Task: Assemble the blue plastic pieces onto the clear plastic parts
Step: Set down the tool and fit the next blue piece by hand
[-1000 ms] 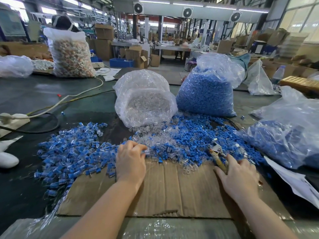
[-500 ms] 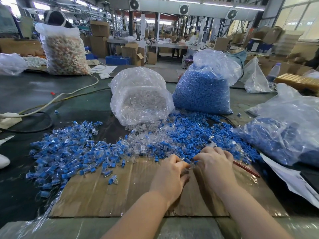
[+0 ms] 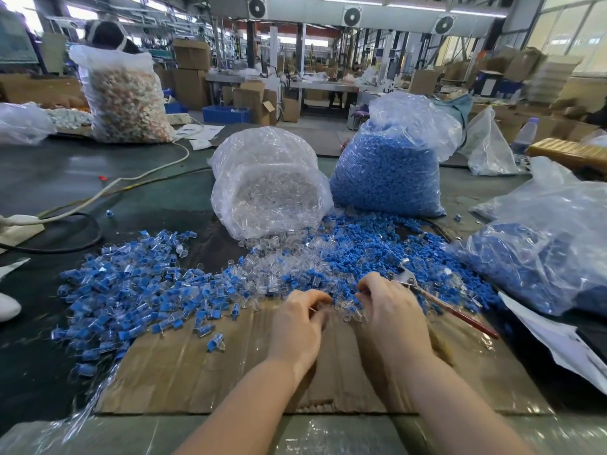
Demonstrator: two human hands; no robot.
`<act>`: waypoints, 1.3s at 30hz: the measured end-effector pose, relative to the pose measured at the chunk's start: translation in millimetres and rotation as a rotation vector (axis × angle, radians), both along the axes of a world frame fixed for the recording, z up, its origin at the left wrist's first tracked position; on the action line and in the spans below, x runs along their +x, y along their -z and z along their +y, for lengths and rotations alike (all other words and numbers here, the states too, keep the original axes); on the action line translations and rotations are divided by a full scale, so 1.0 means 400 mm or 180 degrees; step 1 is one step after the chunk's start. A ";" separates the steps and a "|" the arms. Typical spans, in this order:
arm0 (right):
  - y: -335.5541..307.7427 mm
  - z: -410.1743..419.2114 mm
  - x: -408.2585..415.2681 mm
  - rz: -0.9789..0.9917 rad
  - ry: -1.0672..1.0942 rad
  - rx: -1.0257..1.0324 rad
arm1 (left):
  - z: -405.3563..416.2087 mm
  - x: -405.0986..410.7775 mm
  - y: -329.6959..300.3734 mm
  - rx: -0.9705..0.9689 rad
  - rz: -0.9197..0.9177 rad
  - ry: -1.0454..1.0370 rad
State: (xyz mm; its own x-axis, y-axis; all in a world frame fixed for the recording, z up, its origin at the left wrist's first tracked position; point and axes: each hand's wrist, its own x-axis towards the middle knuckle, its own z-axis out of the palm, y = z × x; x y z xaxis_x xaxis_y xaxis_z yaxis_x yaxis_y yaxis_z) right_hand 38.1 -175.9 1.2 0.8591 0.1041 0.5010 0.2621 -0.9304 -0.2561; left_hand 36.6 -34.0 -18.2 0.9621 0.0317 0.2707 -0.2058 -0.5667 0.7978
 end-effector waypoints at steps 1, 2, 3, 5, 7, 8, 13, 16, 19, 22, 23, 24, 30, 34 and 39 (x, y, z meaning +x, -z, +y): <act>0.001 0.014 -0.003 0.0062 -0.0073 0.0193 | 0.004 0.000 -0.001 -0.0129 0.0068 -0.0034; 0.004 0.027 -0.005 0.0147 -0.0126 0.0381 | 0.006 0.000 -0.001 -0.0233 0.0118 -0.0041; 0.008 0.038 -0.004 0.0186 -0.0182 0.0575 | 0.008 -0.002 -0.002 -0.0322 0.0153 -0.0028; 0.017 0.052 -0.003 0.0199 -0.0238 0.0923 | 0.008 -0.005 0.002 -0.0322 0.0180 -0.0002; 0.026 0.059 -0.005 0.0196 -0.0231 0.1162 | 0.006 -0.006 0.007 -0.0092 0.0132 -0.0030; 0.032 0.061 -0.007 0.0186 -0.0229 0.1235 | 0.004 -0.007 0.011 -0.0083 0.0091 -0.0050; 0.045 0.059 -0.022 -0.0056 -0.0169 0.1355 | 0.003 -0.015 0.016 -0.0463 0.0005 -0.0288; 0.046 0.059 -0.024 -0.0164 -0.0174 0.1247 | 0.004 -0.018 0.013 -0.0463 -0.0061 -0.0307; 0.048 0.059 -0.027 -0.0225 -0.0196 0.1240 | 0.004 -0.018 0.013 -0.0332 -0.0124 -0.0291; 0.054 0.057 -0.026 -0.0212 -0.0176 0.1295 | 0.005 -0.016 0.017 -0.0186 -0.0180 -0.0290; 0.054 0.057 -0.027 -0.0214 -0.0186 0.1307 | 0.006 -0.017 0.017 -0.0189 -0.0192 -0.0299; 0.053 0.057 -0.028 -0.0224 -0.0212 0.1332 | 0.006 -0.018 0.017 -0.0231 -0.0190 -0.0310; 0.048 0.061 -0.037 -0.0331 -0.0348 0.1578 | 0.009 -0.019 0.014 -0.1125 0.0110 -0.0272; 0.048 0.063 -0.039 -0.0179 -0.0377 0.1489 | 0.015 -0.017 0.012 -0.1100 0.0103 -0.0183; 0.047 0.067 -0.040 -0.0021 -0.0363 0.1228 | 0.014 -0.012 0.016 -0.1281 0.0160 -0.0241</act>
